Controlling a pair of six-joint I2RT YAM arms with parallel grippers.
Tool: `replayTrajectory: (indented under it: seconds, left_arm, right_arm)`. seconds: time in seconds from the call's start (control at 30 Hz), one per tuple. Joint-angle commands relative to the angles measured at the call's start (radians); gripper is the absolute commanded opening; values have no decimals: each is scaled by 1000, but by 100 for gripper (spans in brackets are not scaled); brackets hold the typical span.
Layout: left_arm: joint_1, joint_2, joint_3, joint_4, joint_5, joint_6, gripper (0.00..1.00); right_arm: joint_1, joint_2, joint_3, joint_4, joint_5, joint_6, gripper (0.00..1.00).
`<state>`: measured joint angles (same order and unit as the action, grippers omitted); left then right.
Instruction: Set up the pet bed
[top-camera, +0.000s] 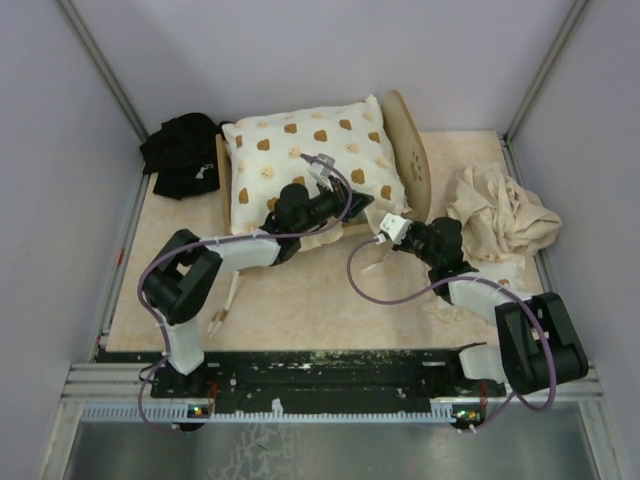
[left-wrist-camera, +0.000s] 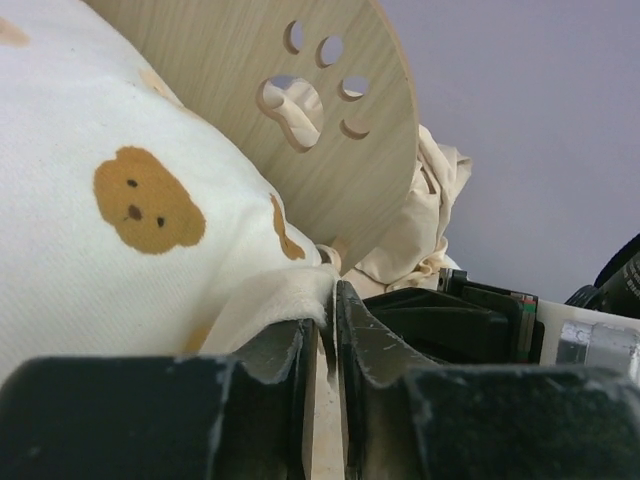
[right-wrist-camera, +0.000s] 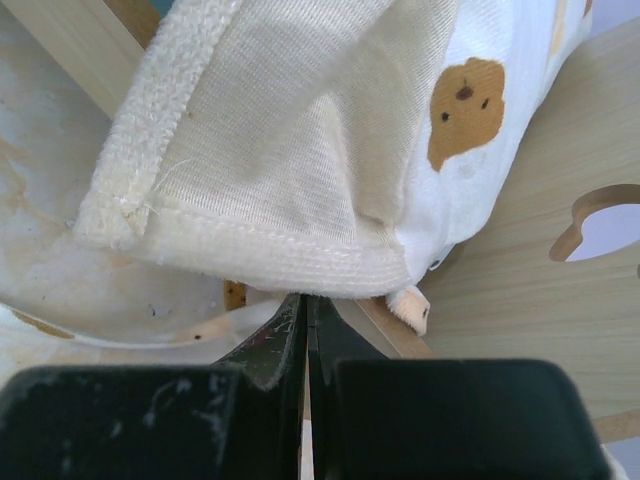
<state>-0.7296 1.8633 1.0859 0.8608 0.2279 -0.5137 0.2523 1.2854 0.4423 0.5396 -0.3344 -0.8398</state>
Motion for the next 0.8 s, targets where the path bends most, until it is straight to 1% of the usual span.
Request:
replayTrajectory:
  seconds: [0.0, 0.07, 0.13, 0.23, 0.33, 0.4, 0.43, 0.53, 0.63, 0.7, 0.77]
  left_arm:
    - [27, -3, 43, -53, -38, -137, 21]
    - [40, -31, 59, -152, -61, -189, 30]
    - [41, -75, 52, -227, -66, -171, 38]
    - [33, -157, -53, -188, -30, -120, 42]
    - [6, -226, -238, -63, -34, -65, 46]
    - [-13, -240, -301, -27, -37, -29, 47]
    - [-24, -235, -325, -5, -25, -16, 45]
    - [-57, -187, -359, 85, 25, 36, 33]
    - [-86, -117, -334, 123, 5, 64, 33]
    - [-99, -64, -283, 111, -25, 73, 35]
    - [-100, -18, -221, 111, -24, 81, 37]
  right_arm:
    - [-8, 5, -9, 232, -11, -38, 0]
    - [-7, 2, -15, 242, -36, -59, 0]
    - [-8, -4, -20, 240, -63, -77, 0]
    - [-16, -10, -8, 204, -87, -82, 0]
    - [-35, -15, -16, 240, -102, -58, 0]
    - [-42, -16, -15, 245, -122, -56, 0]
    - [-46, -15, -14, 242, -136, -57, 0]
    - [-54, -3, -9, 236, -166, -64, 0]
    - [-56, -10, -15, 239, -173, -62, 0]
    - [-59, -15, -15, 231, -183, -58, 0]
    - [-65, -20, -8, 213, -199, -53, 0]
